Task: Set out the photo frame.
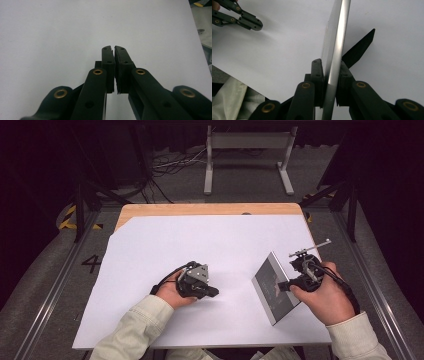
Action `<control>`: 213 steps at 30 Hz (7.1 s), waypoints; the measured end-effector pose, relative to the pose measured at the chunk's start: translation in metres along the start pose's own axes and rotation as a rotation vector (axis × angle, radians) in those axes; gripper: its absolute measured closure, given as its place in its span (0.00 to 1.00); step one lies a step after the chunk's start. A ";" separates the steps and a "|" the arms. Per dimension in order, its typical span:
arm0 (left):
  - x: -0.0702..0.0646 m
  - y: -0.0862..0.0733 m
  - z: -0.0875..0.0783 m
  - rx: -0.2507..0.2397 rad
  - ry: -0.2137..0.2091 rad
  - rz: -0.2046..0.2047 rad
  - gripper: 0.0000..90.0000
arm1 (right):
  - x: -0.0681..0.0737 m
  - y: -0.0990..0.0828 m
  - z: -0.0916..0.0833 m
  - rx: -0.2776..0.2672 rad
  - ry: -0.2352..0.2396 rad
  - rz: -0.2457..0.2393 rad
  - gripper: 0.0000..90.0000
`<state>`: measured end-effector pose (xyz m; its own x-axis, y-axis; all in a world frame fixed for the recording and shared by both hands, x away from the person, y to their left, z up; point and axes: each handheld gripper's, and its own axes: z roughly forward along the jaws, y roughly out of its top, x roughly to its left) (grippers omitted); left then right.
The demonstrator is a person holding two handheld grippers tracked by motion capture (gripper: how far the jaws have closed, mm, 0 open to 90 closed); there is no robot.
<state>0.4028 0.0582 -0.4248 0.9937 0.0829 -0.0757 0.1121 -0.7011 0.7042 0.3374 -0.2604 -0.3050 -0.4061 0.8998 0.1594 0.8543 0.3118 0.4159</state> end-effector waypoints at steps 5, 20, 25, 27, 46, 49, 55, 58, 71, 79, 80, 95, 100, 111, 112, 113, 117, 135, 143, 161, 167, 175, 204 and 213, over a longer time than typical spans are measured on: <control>0.000 0.000 0.000 0.002 -0.002 -0.001 0.97 | -0.003 0.000 0.000 -0.005 0.027 -0.002 0.93; 0.001 -0.005 -0.005 -0.013 0.015 -0.025 0.97 | -0.006 0.007 -0.013 -0.024 0.038 -0.070 0.93; 0.000 -0.009 -0.008 -0.015 0.026 -0.036 0.96 | -0.006 0.014 -0.018 -0.022 0.048 -0.135 0.93; 0.000 -0.010 -0.010 -0.016 0.033 -0.042 0.96 | -0.007 0.018 -0.019 -0.020 0.046 -0.160 0.93; -0.002 -0.025 -0.025 -0.029 0.071 -0.089 0.94 | -0.007 0.052 -0.023 -0.003 0.084 -0.386 0.93; -0.003 -0.028 -0.028 -0.030 0.078 -0.095 0.94 | -0.006 0.057 -0.021 -0.007 0.093 -0.414 0.93; -0.005 -0.034 -0.034 -0.034 0.094 -0.108 0.94 | -0.002 0.069 -0.018 0.007 0.116 -0.487 0.93; -0.006 -0.037 -0.037 -0.036 0.101 -0.117 0.94 | 0.000 0.075 -0.017 0.011 0.130 -0.526 0.93; -0.007 -0.050 -0.049 -0.052 0.130 -0.147 0.94 | 0.007 0.096 -0.009 0.018 0.171 -0.650 0.93; -0.007 -0.057 -0.057 -0.062 0.149 -0.163 0.94 | 0.011 0.106 -0.003 0.024 0.216 -0.722 0.93; -0.007 -0.058 -0.058 -0.064 0.149 -0.166 0.94 | 0.012 0.107 -0.002 0.024 0.215 -0.735 0.93; -0.004 -0.061 -0.060 -0.072 0.159 -0.183 0.94 | 0.021 0.121 0.010 0.008 0.261 -0.878 0.93; -0.004 -0.063 -0.062 -0.073 0.162 -0.187 0.94 | 0.020 0.126 0.017 0.018 0.290 -0.915 0.93; -0.006 -0.068 -0.065 -0.077 0.169 -0.201 0.94 | 0.017 0.137 0.036 0.040 0.340 -0.993 0.93; -0.006 -0.068 -0.065 -0.079 0.168 -0.202 0.94 | 0.017 0.138 0.037 0.047 0.341 -0.997 0.93; -0.006 -0.069 -0.065 -0.077 0.167 -0.204 0.94 | 0.017 0.138 0.037 0.047 0.341 -0.997 0.93; -0.007 -0.070 -0.065 -0.075 0.168 -0.208 0.94 | 0.015 0.140 0.042 0.048 0.351 -1.008 0.93; -0.006 -0.068 -0.063 -0.081 0.153 -0.205 0.94 | 0.004 0.144 0.059 0.093 0.396 -1.021 0.93; -0.006 -0.067 -0.063 -0.081 0.152 -0.198 0.94 | -0.001 0.143 0.063 0.088 0.404 -1.005 0.93; -0.007 -0.068 -0.063 -0.076 0.153 -0.201 0.94 | -0.008 0.146 0.066 0.064 0.378 -0.982 0.85; -0.008 -0.069 -0.064 -0.080 0.155 -0.206 0.94 | -0.009 0.147 0.068 0.058 0.367 -0.941 0.72; -0.008 -0.071 -0.065 -0.077 0.159 -0.210 0.93 | -0.015 0.144 0.063 0.013 0.368 -0.884 0.55; -0.005 -0.072 -0.069 -0.088 0.175 -0.225 0.91 | -0.048 0.116 0.006 -0.160 0.263 -0.802 0.42; -0.003 -0.074 -0.070 -0.092 0.182 -0.235 0.90 | -0.060 0.106 -0.010 -0.209 0.242 -0.776 0.41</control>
<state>0.3908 0.1594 -0.4272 0.9224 0.3666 -0.1217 0.3293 -0.5815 0.7439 0.4490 -0.2842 -0.2615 -0.9326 0.3555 -0.0620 0.2360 0.7309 0.6404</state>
